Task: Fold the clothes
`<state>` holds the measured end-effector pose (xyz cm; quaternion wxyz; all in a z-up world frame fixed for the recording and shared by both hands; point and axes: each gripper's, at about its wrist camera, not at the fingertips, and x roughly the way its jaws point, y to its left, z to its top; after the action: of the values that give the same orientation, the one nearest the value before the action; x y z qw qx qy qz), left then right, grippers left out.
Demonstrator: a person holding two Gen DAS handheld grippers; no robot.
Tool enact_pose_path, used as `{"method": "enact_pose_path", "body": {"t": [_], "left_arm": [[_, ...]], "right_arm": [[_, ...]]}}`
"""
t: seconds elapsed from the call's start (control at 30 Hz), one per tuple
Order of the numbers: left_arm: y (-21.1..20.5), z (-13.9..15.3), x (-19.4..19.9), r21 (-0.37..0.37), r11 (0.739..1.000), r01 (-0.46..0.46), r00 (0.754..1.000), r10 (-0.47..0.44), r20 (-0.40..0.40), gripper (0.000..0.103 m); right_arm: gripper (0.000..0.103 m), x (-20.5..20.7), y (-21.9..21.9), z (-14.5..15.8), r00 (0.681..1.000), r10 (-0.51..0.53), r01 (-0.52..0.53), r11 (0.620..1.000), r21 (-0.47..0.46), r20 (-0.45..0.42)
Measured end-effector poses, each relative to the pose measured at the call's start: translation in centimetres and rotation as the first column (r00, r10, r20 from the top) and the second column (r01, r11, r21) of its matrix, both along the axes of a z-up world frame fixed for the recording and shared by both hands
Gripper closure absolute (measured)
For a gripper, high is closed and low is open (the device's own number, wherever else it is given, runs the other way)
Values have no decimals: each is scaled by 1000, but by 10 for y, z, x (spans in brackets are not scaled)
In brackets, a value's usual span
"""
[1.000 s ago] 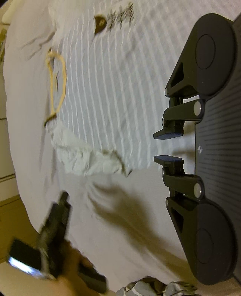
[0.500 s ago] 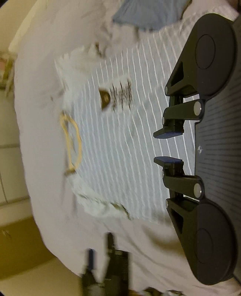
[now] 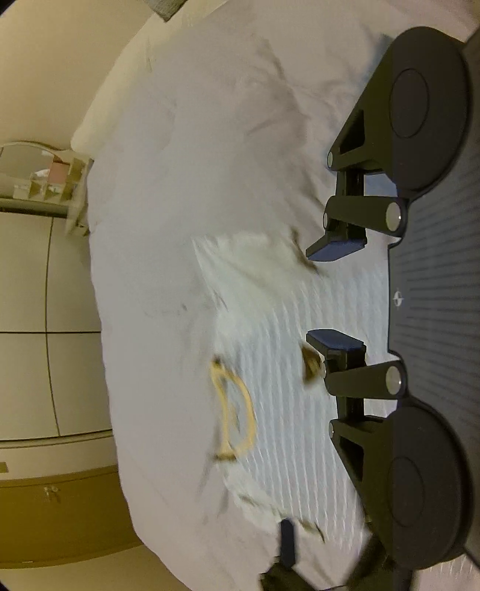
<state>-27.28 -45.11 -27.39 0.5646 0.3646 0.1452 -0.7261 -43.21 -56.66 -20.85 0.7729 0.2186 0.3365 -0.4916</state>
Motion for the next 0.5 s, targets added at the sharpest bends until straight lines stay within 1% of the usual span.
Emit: {"method": "enact_pose_path", "body": {"t": [0.07, 0.13, 0.2, 0.27, 0.3, 0.37, 0.43, 0.5], "left_arm": [[-27, -14, -46, -13, 1000, -16, 999, 16, 35, 19], [-55, -30, -89, -13, 999, -29, 997, 30, 71, 23], [-83, -48, -123, 7, 1000, -6, 994, 5, 112, 38], [-111, -65, -157, 28, 999, 20, 988, -24, 152, 44], [-125, -72, -168, 41, 999, 19, 988, -25, 153, 49], [-150, -83, -179, 61, 998, -11, 990, 2, 141, 55], [-174, -97, -183, 76, 996, -49, 990, 38, 138, 57], [-192, -108, -184, 90, 994, -68, 989, 55, 137, 61]], "right_arm": [[59, -25, -44, -11, 998, 57, -56, 998, 35, 0], [59, -44, -80, -13, 993, 114, -114, 993, 43, 12], [59, -59, -115, -14, 987, 161, -162, 985, 52, 22], [59, -69, -147, -18, 982, 189, -191, 979, 72, 27], [59, -72, -161, -21, 979, 199, -201, 976, 88, 32], [59, -75, -189, -28, 974, 222, -225, 967, 116, 44], [59, -74, -208, -35, 967, 251, -254, 960, 121, 42], [59, -71, -224, -43, 961, 275, -278, 952, 129, 40]]}}
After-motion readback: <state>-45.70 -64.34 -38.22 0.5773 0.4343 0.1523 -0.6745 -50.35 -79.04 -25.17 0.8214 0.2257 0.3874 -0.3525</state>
